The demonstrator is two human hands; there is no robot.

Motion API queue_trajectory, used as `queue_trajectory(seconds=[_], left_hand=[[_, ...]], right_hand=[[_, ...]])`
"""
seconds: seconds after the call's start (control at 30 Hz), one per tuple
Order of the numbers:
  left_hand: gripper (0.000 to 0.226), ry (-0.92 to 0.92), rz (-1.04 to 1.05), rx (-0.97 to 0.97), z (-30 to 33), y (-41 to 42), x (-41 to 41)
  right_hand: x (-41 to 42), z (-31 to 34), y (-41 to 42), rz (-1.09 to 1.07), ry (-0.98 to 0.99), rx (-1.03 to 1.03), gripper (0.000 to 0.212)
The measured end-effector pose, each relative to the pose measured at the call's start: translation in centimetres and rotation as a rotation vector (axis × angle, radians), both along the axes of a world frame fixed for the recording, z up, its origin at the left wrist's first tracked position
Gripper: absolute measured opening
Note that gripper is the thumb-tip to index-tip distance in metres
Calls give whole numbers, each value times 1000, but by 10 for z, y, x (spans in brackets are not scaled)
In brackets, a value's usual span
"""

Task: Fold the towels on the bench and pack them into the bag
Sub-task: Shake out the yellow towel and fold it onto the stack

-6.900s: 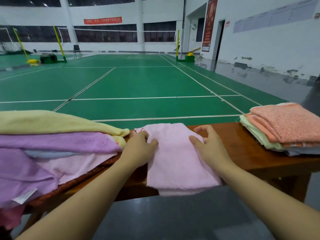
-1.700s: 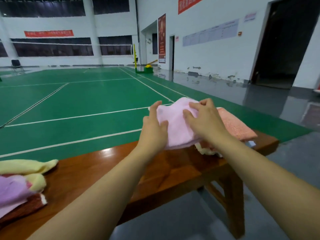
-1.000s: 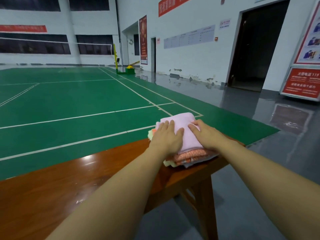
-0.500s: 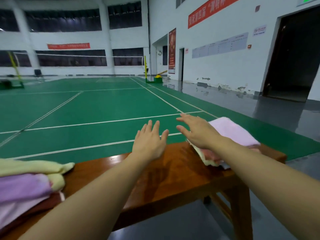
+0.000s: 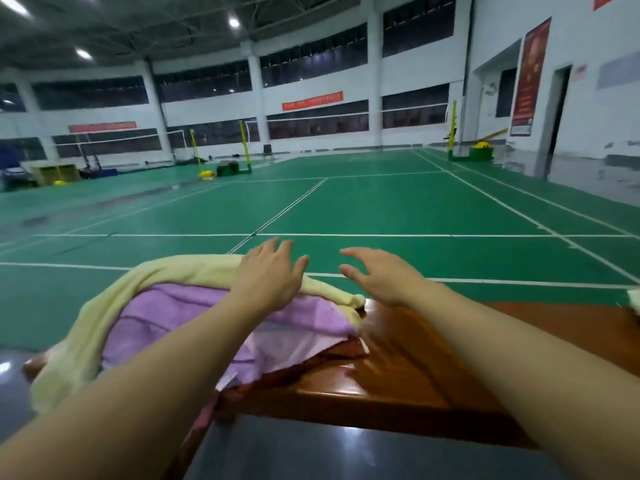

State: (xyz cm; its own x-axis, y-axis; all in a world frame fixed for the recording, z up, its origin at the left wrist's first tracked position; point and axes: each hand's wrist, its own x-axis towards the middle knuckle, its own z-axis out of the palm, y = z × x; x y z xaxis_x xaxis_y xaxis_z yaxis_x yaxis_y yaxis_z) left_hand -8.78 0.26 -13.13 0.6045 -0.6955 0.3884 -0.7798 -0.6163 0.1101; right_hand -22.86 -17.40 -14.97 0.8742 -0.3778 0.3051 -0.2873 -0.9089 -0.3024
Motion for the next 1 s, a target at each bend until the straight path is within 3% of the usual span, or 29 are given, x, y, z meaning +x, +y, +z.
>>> queue_trajectory(seconds=[0.1,0.2,0.27,0.43,0.7,0.87,1.0], left_hand=[[55,3,98,108,-3,38,35],[42,-155,72,148,-10,54,46],[33,-184,19,91,-10,52,45],[26,-56,-86,-101,-9,33,34],[26,104,-242,-115,-29,-33,-32],[30,237,-364,-28,-58,-102,-105],[44,268,-513,100,-83,-146,-165]], right_hand=[[38,-18,29,32,25,242,56],[59,-37,44,6,-2,363,44],[62,-43,44,-16,-78,329,28],[37,-29,28,-48,-315,406,28],[-63,-27,-28,-179,-216,234,34],[-162,-43,-75,-436,-139,149,32],[-250,-47,-107,-695,-95,113,20]])
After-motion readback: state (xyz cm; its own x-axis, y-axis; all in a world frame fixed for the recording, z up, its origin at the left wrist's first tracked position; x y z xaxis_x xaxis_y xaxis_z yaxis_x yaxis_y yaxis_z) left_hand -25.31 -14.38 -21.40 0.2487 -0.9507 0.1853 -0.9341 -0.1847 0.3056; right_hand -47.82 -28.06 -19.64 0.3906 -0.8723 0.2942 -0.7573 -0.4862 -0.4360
